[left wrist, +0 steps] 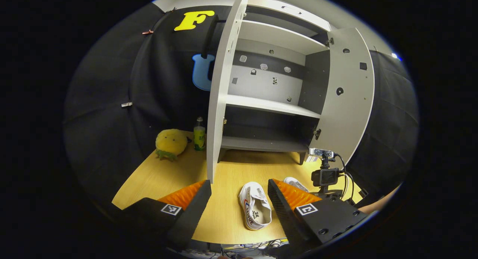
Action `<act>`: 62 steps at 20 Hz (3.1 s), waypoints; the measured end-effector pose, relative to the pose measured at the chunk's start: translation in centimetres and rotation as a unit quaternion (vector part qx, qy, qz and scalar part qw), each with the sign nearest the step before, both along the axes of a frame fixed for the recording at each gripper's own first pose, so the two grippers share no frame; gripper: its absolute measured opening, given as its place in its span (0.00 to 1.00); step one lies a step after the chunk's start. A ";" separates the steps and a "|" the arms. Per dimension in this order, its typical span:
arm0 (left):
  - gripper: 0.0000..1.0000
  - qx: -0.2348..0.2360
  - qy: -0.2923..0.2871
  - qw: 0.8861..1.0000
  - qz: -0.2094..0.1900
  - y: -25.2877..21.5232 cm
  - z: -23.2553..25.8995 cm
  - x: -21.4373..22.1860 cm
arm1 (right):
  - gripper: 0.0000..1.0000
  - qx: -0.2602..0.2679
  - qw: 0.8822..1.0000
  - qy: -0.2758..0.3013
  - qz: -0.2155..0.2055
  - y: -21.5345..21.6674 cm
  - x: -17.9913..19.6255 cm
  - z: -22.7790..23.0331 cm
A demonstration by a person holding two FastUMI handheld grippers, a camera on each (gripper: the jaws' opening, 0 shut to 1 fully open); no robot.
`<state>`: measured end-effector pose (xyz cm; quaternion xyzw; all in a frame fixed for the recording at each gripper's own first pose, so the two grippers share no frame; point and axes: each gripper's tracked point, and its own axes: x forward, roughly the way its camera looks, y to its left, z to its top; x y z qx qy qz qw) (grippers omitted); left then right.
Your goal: Grab one shoe with the right hand and put it into the shoe cabinet, grab the other shoe with the left hand and put it into the shoe cabinet; then close the right door with the right hand and the left door with the left hand.
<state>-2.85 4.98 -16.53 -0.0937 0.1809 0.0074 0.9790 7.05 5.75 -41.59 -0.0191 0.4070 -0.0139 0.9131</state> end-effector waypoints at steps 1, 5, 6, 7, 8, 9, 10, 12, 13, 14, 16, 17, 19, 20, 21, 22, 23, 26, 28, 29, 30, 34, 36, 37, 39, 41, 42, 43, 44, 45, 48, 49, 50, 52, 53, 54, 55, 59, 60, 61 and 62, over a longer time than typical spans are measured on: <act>0.95 0.002 0.000 1.000 -0.002 -0.2 0.0 0.0 | 0.15 0.005 1.000 0.003 0.003 0.2 0.3 -0.3; 0.95 0.005 0.005 1.000 -0.007 -0.6 -0.4 -0.3 | 0.05 0.031 1.000 0.005 0.003 0.3 0.4 0.1; 0.95 0.004 0.007 1.000 -0.008 -0.8 -0.4 -0.4 | 0.05 0.030 1.000 0.001 0.007 0.3 0.5 0.3; 0.95 0.002 0.009 1.000 -0.010 -1.0 -0.4 -0.4 | 0.05 0.024 1.000 -0.007 0.013 0.1 0.7 0.8; 0.95 0.002 0.010 1.000 -0.012 -1.2 -0.5 -0.3 | 0.05 0.014 1.000 -0.015 0.022 0.0 0.7 1.1; 0.95 0.003 0.010 1.000 -0.014 -1.3 -0.4 -0.3 | 0.05 0.005 0.999 -0.022 0.034 0.0 0.8 1.6; 0.95 0.005 0.010 1.000 -0.017 -1.5 -0.5 -0.3 | 0.05 -0.002 0.999 -0.026 0.046 0.1 0.6 1.9; 0.95 0.007 0.009 1.000 -0.023 -1.9 -0.6 -0.2 | 0.05 -0.014 0.997 -0.038 0.065 0.4 0.5 2.8; 0.95 0.007 0.009 1.000 -0.025 -2.0 -0.6 -0.1 | 0.05 -0.021 0.996 -0.048 0.074 0.5 0.6 3.5; 0.95 0.008 0.007 1.000 -0.028 -2.1 -0.5 0.0 | 0.05 -0.029 0.994 -0.058 0.084 0.6 0.7 4.2; 0.95 0.009 0.004 0.999 -0.034 -2.4 -0.3 0.2 | 0.05 -0.039 0.991 -0.077 0.101 0.9 1.1 6.1; 0.95 0.010 0.003 0.999 -0.037 -2.5 -0.2 0.4 | 0.05 -0.040 0.990 -0.087 0.106 1.1 1.4 7.2; 0.96 0.014 0.000 0.999 -0.041 -2.6 0.0 0.6 | 0.05 -0.046 0.986 -0.111 0.114 1.3 2.2 10.0; 0.96 0.016 -0.001 0.999 -0.043 -2.7 0.0 0.8 | 0.05 -0.047 0.984 -0.125 0.118 1.6 2.7 11.7; 0.95 0.018 -0.002 0.999 -0.045 -2.8 0.1 0.9 | 0.05 -0.047 0.982 -0.139 0.121 1.8 3.2 13.4; 0.95 0.019 -0.003 0.999 -0.048 -2.9 0.1 0.9 | 0.05 -0.046 0.980 -0.152 0.124 2.0 3.6 15.2; 0.95 0.020 -0.004 0.998 -0.051 -3.0 0.3 0.9 | 0.05 -0.046 0.977 -0.165 0.125 2.3 4.2 17.1; 0.95 0.027 -0.010 0.998 -0.058 -3.2 0.9 1.2 | 0.05 -0.045 0.970 -0.203 0.124 2.9 6.0 23.0; 0.95 0.035 -0.018 0.997 -0.061 -3.1 1.4 1.3 | 0.05 -0.043 0.965 -0.226 0.123 3.3 7.3 26.9; 0.95 0.040 -0.022 0.997 -0.061 -3.1 1.7 1.4 | 0.05 -0.041 0.964 -0.233 0.125 3.6 8.0 28.5; 0.95 0.043 -0.024 0.997 -0.062 -3.1 1.9 1.5 | 0.05 -0.038 0.962 -0.240 0.127 3.9 8.8 30.1; 0.95 0.041 -0.027 0.997 -0.053 -2.9 2.4 1.7 | 0.05 -0.045 0.953 -0.262 0.146 5.5 13.2 35.9; 0.95 0.039 -0.030 0.998 -0.043 -2.7 2.7 1.9 | 0.05 -0.055 0.948 -0.272 0.158 6.4 15.5 38.2; 0.95 0.039 -0.032 0.998 -0.038 -2.5 3.0 2.0 | 0.05 -0.060 0.945 -0.277 0.164 7.0 16.6 39.3; 0.95 0.042 -0.035 0.998 -0.025 -2.1 3.4 2.2 | 0.05 -0.070 0.940 -0.285 0.175 7.9 18.9 40.8; 0.95 0.044 -0.037 0.998 -0.008 -1.4 3.7 2.5 | 0.05 -0.072 0.937 -0.289 0.183 9.1 21.3 41.8; 0.95 0.044 -0.037 0.998 0.001 -1.0 3.8 2.8 | 0.05 -0.072 0.936 -0.287 0.188 9.6 22.3 42.1; 0.95 0.044 -0.037 0.998 0.012 -0.6 4.1 3.0 | 0.05 -0.073 0.936 -0.286 0.194 10.1 23.4 42.2; 0.95 0.043 -0.037 0.998 0.022 -0.3 4.2 3.1 | 0.05 -0.077 0.934 -0.285 0.200 10.5 24.5 42.3; 0.95 0.042 -0.037 0.998 0.033 0.0 4.5 3.3 | 0.05 -0.083 0.933 -0.283 0.206 10.7 25.6 42.3; 0.95 0.044 -0.035 0.996 0.064 1.0 4.9 3.7 | 0.05 -0.089 0.932 -0.278 0.217 11.6 29.2 42.1; 0.95 0.045 -0.033 0.996 0.073 1.3 4.9 3.9 | 0.05 -0.089 0.933 -0.273 0.218 11.8 30.4 42.0; 0.95 0.046 -0.031 0.995 0.082 1.6 5.0 4.0 | 0.05 -0.091 0.933 -0.269 0.219 12.0 31.6 41.8; 0.95 0.048 -0.028 0.994 0.099 2.0 5.1 4.4 | 0.05 -0.104 0.933 -0.261 0.225 12.3 34.3 41.2; 0.95 0.048 -0.026 0.993 0.107 2.1 5.2 4.6 | 0.05 -0.112 0.933 -0.256 0.229 12.3 35.5 40.8; 0.95 0.048 -0.024 0.992 0.114 2.2 5.1 4.6 | 0.05 -0.117 0.934 -0.250 0.228 12.2 36.5 40.4; 0.95 0.048 -0.024 0.991 0.119 2.1 5.3 4.7 | 0.05 -0.120 0.935 -0.243 0.228 12.2 37.5 39.7; 0.95 0.051 -0.023 0.988 0.141 2.0 5.4 5.1 | 0.05 -0.119 0.947 -0.191 0.227 11.9 39.7 35.7; 0.95 0.051 -0.021 0.988 0.145 1.9 5.3 5.0 | 0.05 -0.122 0.950 -0.179 0.227 11.7 40.0 34.7; 0.95 0.050 -0.019 0.987 0.149 1.9 5.3 4.8 | 0.05 -0.122 0.950 -0.176 0.226 11.8 40.4 34.3; 0.95 0.052 -0.018 0.987 0.153 1.8 5.2 4.8 | 0.05 -0.122 0.952 -0.172 0.223 11.8 40.7 34.0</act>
